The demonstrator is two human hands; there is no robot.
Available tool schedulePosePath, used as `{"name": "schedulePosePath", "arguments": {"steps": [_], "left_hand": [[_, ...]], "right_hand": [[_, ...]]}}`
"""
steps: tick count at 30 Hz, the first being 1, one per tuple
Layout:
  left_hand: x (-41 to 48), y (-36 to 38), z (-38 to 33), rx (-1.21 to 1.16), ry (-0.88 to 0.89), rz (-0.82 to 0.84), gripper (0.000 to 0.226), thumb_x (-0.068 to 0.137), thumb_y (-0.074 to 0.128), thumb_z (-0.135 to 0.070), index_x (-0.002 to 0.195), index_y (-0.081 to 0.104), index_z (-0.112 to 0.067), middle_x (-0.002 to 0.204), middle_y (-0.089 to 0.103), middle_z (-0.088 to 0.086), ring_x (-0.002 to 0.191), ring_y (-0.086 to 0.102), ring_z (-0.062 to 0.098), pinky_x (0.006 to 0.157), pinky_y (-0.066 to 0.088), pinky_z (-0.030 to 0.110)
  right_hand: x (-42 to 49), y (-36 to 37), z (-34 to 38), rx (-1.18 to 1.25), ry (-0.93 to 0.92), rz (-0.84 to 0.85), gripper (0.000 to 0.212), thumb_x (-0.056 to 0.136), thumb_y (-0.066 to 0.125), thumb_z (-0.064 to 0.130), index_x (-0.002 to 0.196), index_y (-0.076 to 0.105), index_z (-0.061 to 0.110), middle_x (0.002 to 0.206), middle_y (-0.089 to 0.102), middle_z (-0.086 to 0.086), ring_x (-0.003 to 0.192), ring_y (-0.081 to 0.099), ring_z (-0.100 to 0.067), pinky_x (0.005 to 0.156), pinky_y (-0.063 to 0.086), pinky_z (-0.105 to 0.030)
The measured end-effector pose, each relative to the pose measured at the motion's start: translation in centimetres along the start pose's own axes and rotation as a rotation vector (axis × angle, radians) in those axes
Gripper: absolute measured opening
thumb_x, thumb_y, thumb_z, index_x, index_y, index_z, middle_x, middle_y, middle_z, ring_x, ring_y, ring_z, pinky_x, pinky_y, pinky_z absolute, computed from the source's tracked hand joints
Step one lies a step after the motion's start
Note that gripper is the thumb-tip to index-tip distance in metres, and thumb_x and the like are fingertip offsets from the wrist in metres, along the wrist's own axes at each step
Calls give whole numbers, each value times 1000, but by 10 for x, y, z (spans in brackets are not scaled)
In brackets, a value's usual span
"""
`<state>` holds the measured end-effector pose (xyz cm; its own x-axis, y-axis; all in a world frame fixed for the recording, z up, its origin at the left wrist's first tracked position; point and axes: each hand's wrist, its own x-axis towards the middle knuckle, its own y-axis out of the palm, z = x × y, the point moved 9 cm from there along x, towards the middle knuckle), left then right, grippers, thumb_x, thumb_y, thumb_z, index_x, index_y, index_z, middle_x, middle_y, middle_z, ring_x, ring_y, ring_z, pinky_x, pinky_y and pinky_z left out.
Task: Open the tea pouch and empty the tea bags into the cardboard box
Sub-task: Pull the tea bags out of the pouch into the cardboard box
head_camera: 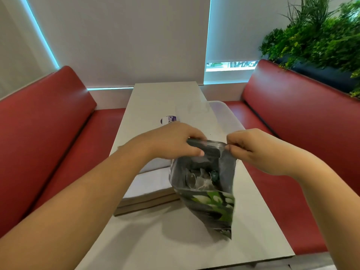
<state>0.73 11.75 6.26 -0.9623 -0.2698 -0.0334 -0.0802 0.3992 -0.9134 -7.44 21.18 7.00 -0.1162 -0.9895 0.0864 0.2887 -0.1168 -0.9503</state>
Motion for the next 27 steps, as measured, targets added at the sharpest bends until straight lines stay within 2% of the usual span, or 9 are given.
{"name": "schedulePosePath", "arguments": {"steps": [2,6,9,12,15,17,22,25,27], "left_hand": [[4,4,-3,30,5,-31,19,89,60,-37,84,68,-21,74,62,-3,68,53,10,61,38,29],[7,5,-3,3,-14,-95,28,89,60,-36,65,61,-21,62,55,0,59,47,13,55,32,29],[5,4,3,-35,-42,-91,26,89,60,-37,73,67,-17,69,59,5,63,50,15,58,35,31],[0,6,13,-35,-84,-21,25,92,55,-34,89,72,-16,83,64,7,77,57,19,68,42,33],[-6,12,26,-43,-156,81,25,96,48,-26,87,69,-15,78,61,3,73,53,18,66,39,30],[-7,15,30,-62,-186,131,26,98,45,-25,86,66,-17,77,59,-1,74,52,16,68,41,29],[-13,23,26,-80,-236,227,29,100,39,-23,109,65,-13,91,64,-2,74,58,4,65,42,21],[-16,31,24,-158,-279,290,29,99,40,-26,112,63,-13,106,68,4,83,69,11,71,51,24],[-11,41,14,-243,-302,303,34,99,40,-35,119,60,-15,114,66,2,86,71,14,71,53,25]], "right_hand": [[-2,-8,-4,-23,36,-79,28,92,51,20,66,46,12,63,51,-2,61,46,-21,59,41,-38],[-20,-19,24,59,-55,-217,10,81,58,35,84,55,26,85,50,8,72,54,-12,65,49,-33],[-30,0,25,-124,37,-38,29,79,57,51,107,54,43,104,37,12,72,56,-9,68,48,-28],[-34,1,2,-140,158,42,37,85,56,29,118,53,45,99,41,14,73,52,-6,70,38,-22],[-35,-1,-6,-83,187,80,52,85,51,10,124,52,44,97,48,15,83,51,-10,74,38,-22],[-35,-5,-3,-91,185,62,55,84,49,6,125,54,41,98,50,10,86,53,-15,74,40,-23],[-36,-17,1,-220,155,-84,53,86,47,1,122,59,37,94,44,7,85,55,-19,73,42,-24],[-42,-14,1,-135,133,-75,52,85,46,5,121,57,41,90,45,13,74,51,-8,70,39,-22],[-55,-15,-7,-101,109,-66,42,89,49,21,122,53,47,88,44,19,69,49,-3,69,38,-22]]}}
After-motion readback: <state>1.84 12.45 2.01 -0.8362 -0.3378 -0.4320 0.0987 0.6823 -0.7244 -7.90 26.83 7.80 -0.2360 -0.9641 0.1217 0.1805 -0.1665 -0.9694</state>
